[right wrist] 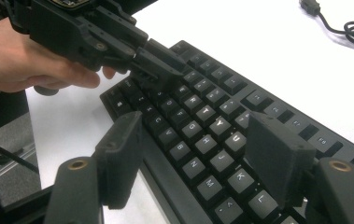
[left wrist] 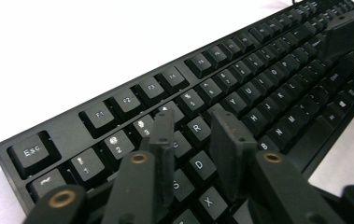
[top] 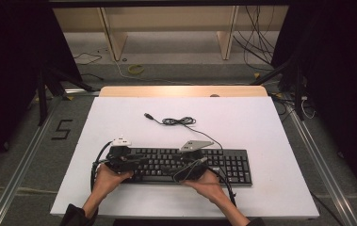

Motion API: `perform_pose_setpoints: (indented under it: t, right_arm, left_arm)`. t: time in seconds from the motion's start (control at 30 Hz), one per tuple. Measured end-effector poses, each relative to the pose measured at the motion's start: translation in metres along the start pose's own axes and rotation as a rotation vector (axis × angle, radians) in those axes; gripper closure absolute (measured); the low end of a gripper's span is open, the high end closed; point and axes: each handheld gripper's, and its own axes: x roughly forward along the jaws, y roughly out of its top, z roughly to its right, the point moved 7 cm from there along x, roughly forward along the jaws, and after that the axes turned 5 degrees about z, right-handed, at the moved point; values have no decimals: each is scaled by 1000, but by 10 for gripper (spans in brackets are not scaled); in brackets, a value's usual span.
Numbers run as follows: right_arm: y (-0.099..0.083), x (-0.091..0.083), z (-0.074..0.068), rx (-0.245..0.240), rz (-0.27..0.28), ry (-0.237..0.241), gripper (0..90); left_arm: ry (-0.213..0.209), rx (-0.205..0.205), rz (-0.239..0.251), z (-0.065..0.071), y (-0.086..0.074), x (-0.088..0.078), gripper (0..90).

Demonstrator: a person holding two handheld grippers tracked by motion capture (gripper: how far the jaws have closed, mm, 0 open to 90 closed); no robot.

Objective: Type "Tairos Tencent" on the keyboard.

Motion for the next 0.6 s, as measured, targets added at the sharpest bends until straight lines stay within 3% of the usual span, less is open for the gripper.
perform_pose_setpoints:
  t: [0.6]
  right_arm:
    - [1, 3, 3, -10, -1, -10, 460]
  left_arm:
    - [-10, -50, 41, 2, 0, -11, 464]
